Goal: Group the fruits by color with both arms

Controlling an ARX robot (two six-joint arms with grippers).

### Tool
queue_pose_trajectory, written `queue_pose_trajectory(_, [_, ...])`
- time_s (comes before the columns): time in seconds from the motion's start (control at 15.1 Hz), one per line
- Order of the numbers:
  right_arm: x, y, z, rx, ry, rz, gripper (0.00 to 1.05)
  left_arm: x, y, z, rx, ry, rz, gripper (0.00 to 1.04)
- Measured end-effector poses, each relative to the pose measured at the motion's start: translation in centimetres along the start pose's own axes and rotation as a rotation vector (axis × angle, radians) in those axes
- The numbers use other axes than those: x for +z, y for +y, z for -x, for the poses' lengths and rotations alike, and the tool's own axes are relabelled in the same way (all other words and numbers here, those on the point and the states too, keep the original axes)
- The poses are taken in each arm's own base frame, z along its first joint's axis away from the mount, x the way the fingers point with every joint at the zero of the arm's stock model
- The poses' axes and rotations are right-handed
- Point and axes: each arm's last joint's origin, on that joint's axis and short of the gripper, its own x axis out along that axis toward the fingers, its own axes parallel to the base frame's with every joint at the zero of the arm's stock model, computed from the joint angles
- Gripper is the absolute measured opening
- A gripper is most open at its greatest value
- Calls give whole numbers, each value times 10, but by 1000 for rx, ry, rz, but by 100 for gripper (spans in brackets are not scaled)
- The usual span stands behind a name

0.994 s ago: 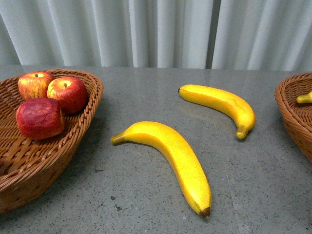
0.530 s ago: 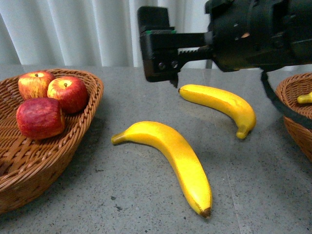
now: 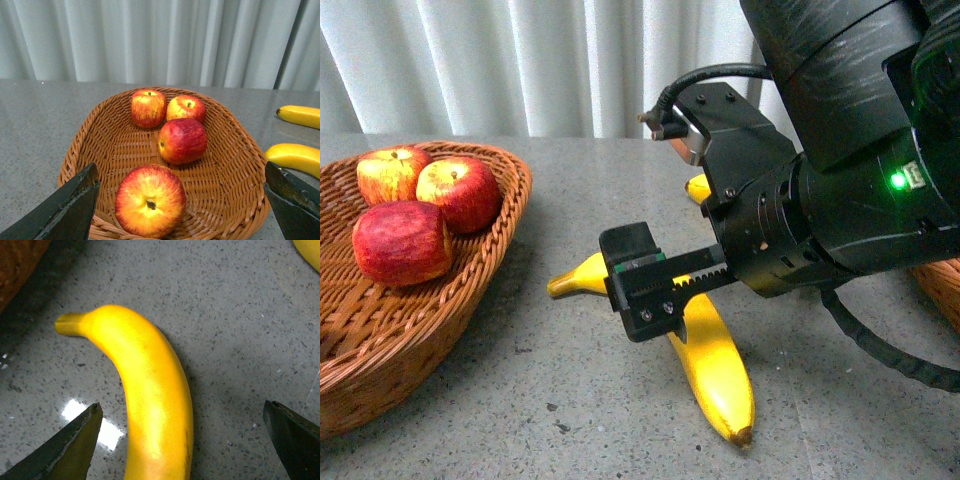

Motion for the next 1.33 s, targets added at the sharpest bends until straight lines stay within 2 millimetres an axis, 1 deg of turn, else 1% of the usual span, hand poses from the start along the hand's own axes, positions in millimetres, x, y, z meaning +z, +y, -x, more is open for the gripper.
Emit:
queue_pose_trajectory(0.07, [-4,0,0,-9,21,9,98,0,0,0,0,0,0,98])
queue_pose_trajectory(0.27, [-12,12,4,0,39,76,98,0,0,0,0,0,0,98])
queue_pose_trajectory(0.4, [-20,16,3,-9,59,119,98,0,0,0,0,0,0,98])
queue_pose_trajectory(0.46, [-24,18,2,-8,69,132,94,0,0,0,0,0,0,98])
queue_pose_trajectory(0.73, [-27,20,2,-5,68,158,52,0,0,0,0,0,0,98])
queue_pose_trajectory(0.8, [-27,21,2,-3,65,161,43,0,0,0,0,0,0,98])
queue_pose_trajectory(0.93, [-26,21,3,8,49,162,32,0,0,0,0,0,0,98])
queue_pose_trajectory(0.99, [-17,15,8,15,-13,136,32,0,0,0,0,0,0,98])
queue_pose_trajectory(1.13, [10,-9,27,1,-143,47,32,0,0,0,0,0,0,98])
queue_pose_trajectory(1.19, [30,-36,47,-15,-278,-24,32,0,0,0,0,0,0,98])
queue_pose_trajectory(1.26, [40,-54,65,-2,-367,-56,32,0,0,0,0,0,0,98])
queue_pose_trajectory(1.33, [45,-73,83,19,-446,-79,32,0,0,0,0,0,0,98])
